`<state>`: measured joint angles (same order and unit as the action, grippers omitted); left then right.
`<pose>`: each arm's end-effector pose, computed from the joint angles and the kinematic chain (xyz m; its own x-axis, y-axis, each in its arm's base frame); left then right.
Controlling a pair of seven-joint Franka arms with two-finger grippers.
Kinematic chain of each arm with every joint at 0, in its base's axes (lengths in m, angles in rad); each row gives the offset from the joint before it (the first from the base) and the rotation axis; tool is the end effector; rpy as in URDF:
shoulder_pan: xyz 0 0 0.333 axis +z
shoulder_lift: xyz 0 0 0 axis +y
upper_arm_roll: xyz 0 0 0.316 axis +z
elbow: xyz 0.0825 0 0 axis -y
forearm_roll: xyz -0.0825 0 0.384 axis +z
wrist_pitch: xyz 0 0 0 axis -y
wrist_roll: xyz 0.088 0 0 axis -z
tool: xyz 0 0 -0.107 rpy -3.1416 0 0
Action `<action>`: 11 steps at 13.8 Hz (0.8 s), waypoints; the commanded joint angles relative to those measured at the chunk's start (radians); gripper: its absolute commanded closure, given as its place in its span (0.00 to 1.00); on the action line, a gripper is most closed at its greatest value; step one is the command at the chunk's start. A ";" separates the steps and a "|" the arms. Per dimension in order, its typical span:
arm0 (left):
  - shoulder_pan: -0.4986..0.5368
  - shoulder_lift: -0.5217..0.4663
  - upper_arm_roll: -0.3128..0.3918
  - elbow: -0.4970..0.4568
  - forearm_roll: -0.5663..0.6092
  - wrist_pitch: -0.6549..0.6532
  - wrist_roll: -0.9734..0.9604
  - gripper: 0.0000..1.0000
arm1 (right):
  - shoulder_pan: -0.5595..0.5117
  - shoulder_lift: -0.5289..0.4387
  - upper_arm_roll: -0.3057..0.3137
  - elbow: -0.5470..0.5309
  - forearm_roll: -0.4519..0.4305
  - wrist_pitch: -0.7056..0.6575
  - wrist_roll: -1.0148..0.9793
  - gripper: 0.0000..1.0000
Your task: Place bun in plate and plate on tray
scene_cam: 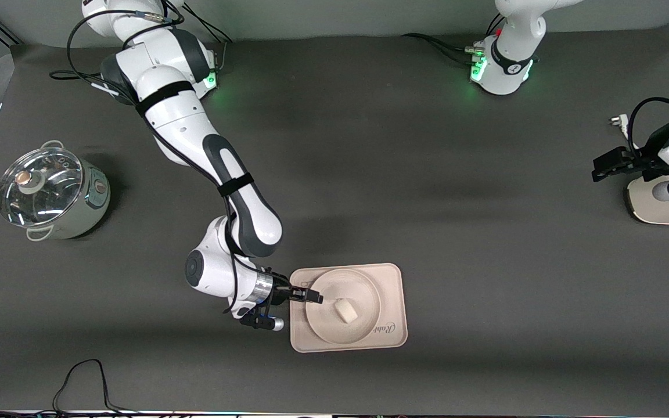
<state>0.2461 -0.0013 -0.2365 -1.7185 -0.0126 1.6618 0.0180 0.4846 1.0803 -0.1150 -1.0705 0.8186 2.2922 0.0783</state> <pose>0.5560 0.0040 0.5630 0.9984 -0.0073 -0.0552 -0.0065 -0.9999 0.0132 0.7181 0.3305 0.1813 0.9899 -0.1393 -0.0249 -0.1307 -0.8319 -0.5393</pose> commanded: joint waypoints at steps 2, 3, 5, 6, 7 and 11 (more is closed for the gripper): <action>-0.001 -0.002 -0.004 0.016 -0.010 -0.022 0.005 0.00 | -0.041 -0.126 -0.011 -0.011 -0.142 -0.178 0.037 0.00; 0.001 -0.002 -0.004 0.014 -0.010 -0.022 0.005 0.00 | -0.052 -0.164 -0.024 -0.014 -0.200 -0.233 0.028 0.00; 0.001 -0.002 -0.003 0.014 -0.010 -0.022 0.005 0.00 | -0.070 -0.254 -0.031 -0.043 -0.338 -0.339 0.021 0.00; 0.001 0.000 -0.003 0.014 -0.010 -0.020 0.005 0.00 | -0.076 -0.322 -0.031 -0.098 -0.417 -0.397 -0.012 0.00; 0.002 0.001 -0.003 0.016 -0.010 -0.017 0.005 0.00 | -0.084 -0.405 -0.038 -0.180 -0.471 -0.418 -0.084 0.00; -0.004 -0.002 -0.004 0.023 -0.010 -0.023 0.005 0.00 | -0.106 -0.754 -0.170 -0.590 -0.492 -0.372 -0.290 0.00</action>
<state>0.2461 -0.0011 -0.2398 -1.7174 -0.0131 1.6613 0.0180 0.3749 0.5512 -0.2422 -1.3738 0.3584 1.8723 -0.1336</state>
